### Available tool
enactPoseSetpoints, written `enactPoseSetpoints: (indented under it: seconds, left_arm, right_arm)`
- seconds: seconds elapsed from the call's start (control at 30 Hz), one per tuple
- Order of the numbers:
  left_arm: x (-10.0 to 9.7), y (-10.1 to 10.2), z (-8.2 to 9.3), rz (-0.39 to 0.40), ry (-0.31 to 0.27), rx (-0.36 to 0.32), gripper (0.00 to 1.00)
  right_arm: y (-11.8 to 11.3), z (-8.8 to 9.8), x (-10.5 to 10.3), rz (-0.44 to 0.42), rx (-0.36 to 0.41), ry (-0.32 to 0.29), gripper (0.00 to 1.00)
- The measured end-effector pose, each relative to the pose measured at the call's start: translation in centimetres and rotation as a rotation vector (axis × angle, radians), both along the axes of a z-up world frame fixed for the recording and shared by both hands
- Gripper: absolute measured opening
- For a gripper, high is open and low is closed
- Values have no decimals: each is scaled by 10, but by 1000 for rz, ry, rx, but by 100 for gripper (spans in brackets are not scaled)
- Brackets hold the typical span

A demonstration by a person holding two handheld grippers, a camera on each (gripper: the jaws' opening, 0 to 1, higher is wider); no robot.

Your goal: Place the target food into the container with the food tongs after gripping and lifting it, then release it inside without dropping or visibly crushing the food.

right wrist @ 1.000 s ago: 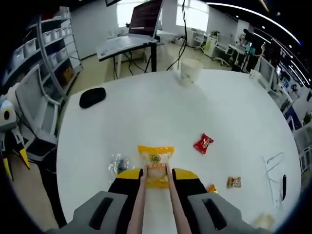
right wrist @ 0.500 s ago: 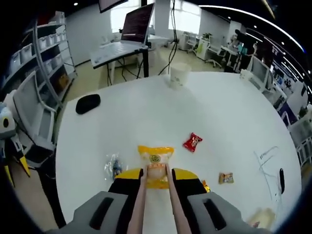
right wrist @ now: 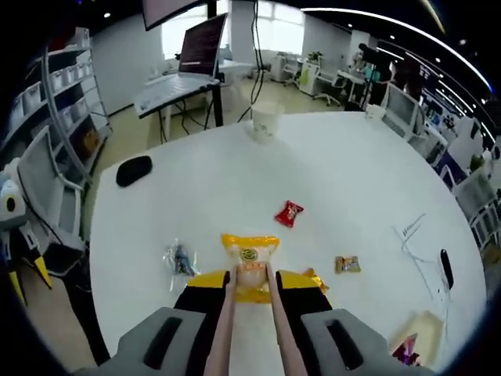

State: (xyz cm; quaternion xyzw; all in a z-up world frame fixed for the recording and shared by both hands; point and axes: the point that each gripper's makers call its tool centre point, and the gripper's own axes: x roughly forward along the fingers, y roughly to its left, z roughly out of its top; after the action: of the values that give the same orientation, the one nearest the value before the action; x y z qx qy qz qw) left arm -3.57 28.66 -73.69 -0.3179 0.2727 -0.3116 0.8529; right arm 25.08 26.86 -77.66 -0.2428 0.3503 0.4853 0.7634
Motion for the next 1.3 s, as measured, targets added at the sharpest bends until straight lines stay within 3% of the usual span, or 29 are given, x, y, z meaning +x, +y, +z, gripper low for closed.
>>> enactPoseSetpoints:
  seconds: [1.0,1.3]
  left_arm:
    - [-6,-24,4,-115,-28,8,39]
    - [1,-26,8,-157,-38,26,39]
  right_arm:
    - [-84,19,5,-139,-14,-56,24]
    - [-107,24,18,-202,11,-55,23]
